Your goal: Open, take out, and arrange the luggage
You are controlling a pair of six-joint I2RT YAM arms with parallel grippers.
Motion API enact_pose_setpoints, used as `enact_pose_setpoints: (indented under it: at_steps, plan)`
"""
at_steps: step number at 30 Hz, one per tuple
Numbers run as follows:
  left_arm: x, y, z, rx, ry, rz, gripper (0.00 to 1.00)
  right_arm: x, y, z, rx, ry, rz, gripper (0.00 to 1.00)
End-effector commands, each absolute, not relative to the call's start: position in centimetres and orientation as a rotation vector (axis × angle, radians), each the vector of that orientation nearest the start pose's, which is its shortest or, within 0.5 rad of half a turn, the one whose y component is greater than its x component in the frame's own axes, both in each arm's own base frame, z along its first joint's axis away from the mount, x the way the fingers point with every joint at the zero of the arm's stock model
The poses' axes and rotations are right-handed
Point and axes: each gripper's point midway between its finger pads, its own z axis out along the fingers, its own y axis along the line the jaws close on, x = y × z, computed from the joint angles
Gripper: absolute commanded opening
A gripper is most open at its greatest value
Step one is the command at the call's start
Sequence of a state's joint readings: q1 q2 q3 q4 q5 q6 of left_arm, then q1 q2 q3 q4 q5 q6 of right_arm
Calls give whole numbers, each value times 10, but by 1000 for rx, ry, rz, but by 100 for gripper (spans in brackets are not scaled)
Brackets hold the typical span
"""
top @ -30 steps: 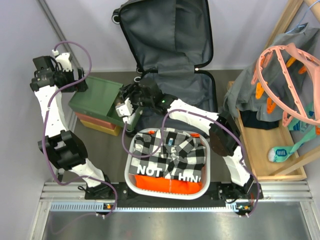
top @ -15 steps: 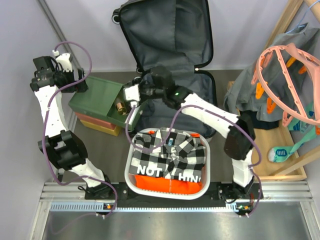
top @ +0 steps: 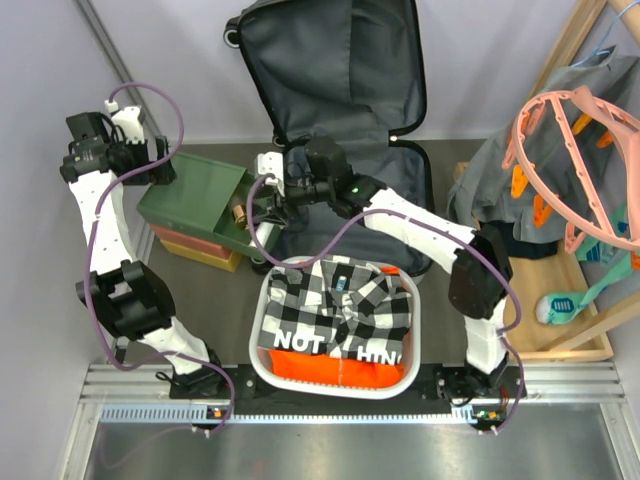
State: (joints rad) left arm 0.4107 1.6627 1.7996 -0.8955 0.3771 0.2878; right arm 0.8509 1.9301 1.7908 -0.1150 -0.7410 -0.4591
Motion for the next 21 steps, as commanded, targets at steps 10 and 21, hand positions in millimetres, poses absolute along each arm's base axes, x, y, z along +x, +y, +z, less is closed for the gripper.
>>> enact_pose_setpoints:
  at_steps: [10,21]
  plan:
    - [412,128,261,14,2279,-139,98,314,520,271,-1314,1322,1042,43]
    - [408,125,239,38,2334,-177,96,327,553,269,-1191,1337,1058,29]
